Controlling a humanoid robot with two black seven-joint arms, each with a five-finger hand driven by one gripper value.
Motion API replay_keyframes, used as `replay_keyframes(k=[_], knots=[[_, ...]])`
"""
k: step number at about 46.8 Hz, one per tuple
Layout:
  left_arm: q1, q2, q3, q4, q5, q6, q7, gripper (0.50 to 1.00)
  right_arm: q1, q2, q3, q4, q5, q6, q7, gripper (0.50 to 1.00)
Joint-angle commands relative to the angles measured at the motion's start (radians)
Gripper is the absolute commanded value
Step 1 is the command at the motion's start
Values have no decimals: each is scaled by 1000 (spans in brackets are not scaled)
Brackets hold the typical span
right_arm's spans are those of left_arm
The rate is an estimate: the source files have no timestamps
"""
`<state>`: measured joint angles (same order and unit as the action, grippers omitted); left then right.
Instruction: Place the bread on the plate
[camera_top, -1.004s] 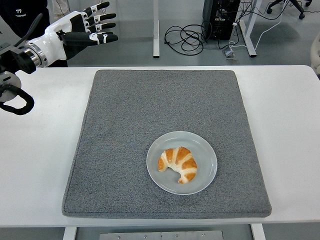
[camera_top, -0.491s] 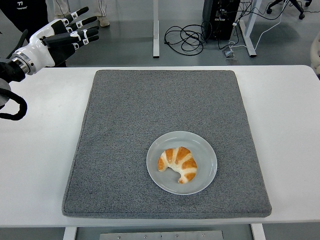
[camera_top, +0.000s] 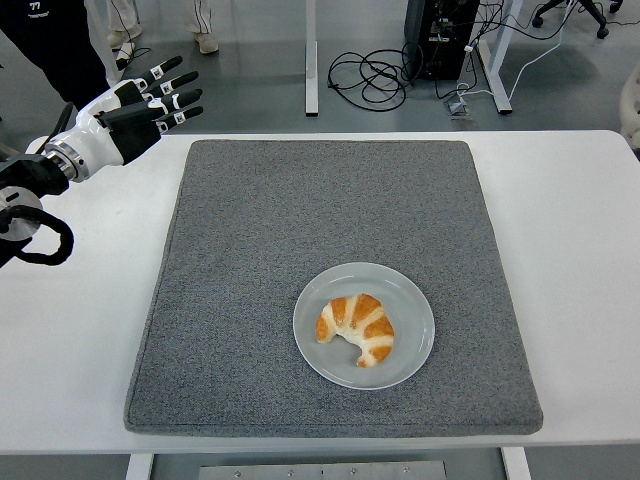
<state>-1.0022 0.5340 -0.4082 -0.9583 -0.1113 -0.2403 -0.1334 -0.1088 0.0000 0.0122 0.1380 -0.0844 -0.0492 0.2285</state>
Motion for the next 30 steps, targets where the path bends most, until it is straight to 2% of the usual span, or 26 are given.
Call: replay_keyframes(k=[1,15,30], knots=[[1,-25,-1,12,8,-11,2,961,0,0,0,0,0,0,0,1000],[11,-117,25,13,123,-14,3,963,0,0,0,0,0,0,0,1000],[11,-118,14,13,140,-14,2,965,0,0,0,0,0,0,0,1000]])
